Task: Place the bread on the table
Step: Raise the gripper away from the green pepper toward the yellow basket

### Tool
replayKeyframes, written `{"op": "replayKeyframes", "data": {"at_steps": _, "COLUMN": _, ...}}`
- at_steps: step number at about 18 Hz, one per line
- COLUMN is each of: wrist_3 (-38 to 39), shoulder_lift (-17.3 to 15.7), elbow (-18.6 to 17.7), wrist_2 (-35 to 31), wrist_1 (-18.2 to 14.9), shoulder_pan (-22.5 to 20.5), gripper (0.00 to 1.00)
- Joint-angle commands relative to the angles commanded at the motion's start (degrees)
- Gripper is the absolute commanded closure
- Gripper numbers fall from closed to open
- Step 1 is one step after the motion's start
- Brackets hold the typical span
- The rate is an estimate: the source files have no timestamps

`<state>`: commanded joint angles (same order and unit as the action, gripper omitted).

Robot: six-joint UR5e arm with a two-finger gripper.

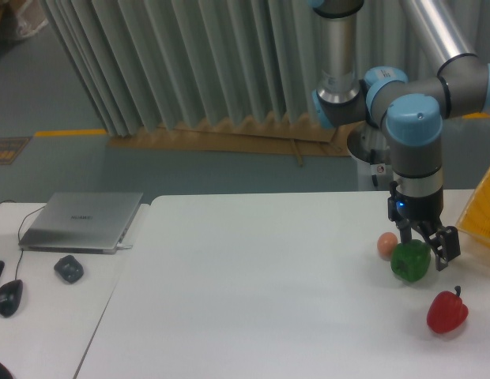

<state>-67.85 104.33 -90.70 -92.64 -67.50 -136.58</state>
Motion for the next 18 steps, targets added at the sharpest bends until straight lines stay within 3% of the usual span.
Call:
{"op": "replayKeyframes", "data": {"at_steps": 7, "wrist_3": 0.61, "shoulder_lift": 0.0, "elbow": 0.53, "wrist_2": 0.44, "wrist_1": 0.18, "shoulder_pan": -0.17, "gripper": 0.0}}
{"op": "replayKeyframes", "data": {"at_steps": 18, "wrist_3": -2.63, "shoulder_lift": -3.6, "elbow": -2.46, "wrist_2": 0.09, "wrist_1": -0.26, "shoulder_pan": -6.15, "gripper": 0.0}}
